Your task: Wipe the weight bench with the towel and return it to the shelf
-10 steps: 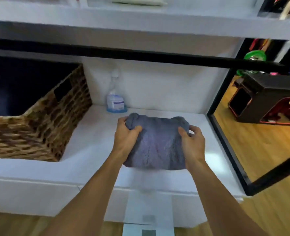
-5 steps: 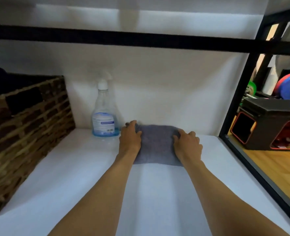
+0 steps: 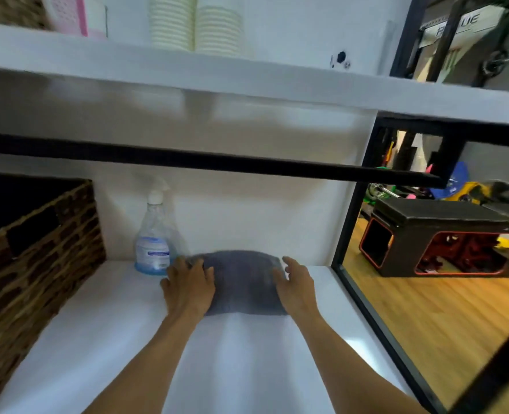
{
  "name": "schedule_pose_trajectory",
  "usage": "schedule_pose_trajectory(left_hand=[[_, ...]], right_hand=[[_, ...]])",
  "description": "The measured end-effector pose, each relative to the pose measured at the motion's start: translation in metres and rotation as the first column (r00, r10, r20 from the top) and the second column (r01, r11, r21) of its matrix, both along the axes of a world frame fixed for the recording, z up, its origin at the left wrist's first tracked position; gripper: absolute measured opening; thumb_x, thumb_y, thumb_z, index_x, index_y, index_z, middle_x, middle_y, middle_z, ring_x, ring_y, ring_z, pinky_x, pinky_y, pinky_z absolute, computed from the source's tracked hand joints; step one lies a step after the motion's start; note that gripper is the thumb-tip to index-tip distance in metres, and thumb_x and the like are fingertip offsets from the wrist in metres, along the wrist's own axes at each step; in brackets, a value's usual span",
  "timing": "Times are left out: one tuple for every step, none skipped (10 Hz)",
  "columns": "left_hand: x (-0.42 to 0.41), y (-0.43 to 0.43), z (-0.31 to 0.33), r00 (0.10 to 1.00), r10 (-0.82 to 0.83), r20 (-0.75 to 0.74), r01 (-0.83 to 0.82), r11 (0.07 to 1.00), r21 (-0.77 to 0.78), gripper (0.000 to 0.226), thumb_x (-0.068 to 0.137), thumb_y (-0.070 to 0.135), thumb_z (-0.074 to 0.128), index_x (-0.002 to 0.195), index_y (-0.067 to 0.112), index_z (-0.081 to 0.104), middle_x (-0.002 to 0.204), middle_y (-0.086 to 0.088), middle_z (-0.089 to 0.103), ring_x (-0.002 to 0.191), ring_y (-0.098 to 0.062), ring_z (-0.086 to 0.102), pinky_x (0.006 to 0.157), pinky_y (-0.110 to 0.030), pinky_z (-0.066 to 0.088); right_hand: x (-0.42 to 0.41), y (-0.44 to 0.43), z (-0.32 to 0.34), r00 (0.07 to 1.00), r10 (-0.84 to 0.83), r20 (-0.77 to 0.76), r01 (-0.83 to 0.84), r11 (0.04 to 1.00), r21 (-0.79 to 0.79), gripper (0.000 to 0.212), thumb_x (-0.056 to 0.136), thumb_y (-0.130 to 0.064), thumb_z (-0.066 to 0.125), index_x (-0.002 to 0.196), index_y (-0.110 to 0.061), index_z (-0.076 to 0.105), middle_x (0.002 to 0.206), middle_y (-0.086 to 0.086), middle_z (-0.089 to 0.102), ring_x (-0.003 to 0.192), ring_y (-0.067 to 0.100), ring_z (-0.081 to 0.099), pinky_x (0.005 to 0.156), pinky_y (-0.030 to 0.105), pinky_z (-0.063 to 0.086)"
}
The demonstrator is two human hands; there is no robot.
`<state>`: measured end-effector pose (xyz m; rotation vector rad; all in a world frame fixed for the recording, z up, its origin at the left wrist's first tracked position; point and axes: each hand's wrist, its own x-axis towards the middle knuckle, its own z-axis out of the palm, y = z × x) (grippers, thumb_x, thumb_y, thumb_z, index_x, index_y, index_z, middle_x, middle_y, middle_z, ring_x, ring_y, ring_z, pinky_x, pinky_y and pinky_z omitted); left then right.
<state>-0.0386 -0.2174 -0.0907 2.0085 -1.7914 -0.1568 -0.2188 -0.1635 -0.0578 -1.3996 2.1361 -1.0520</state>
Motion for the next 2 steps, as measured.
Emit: schedule_pose_trajectory(left_hand=[[0.001,0.035,0.039,0.921,-0.145,-0.362,0.144,0.989,-0.030,0.036,0.099,0.031,0.036,0.101,0.009,0.065,0.110,-0.017,0.065,0.099,-0.035,0.060,0.081,-0.038,0.047],[-0.001,0.089,0.085,0.623,-0.180,-0.761,0.216,0.975,-0.054,0.034,0.099,0.027,0.046,0.077,0.012,0.068,0.074,-0.007,0.068,0.071,-0.027,0.063,0.062,-0.030,0.050]], right_hand=[[0.017,0.035,0.044,0.965,0.046,0.257,-0.024,0.996,-0.087,0.031,0.098,-0.030,0.048,0.123,-0.018,0.061,0.115,0.004,0.067,0.103,0.025,0.062,0.090,0.034,0.049],[0.033,0.078,0.081,0.926,0.078,0.369,-0.036,0.992,-0.119,0.023,0.098,-0.030,0.048,0.090,-0.021,0.068,0.087,0.000,0.071,0.085,0.022,0.065,0.080,0.034,0.050]])
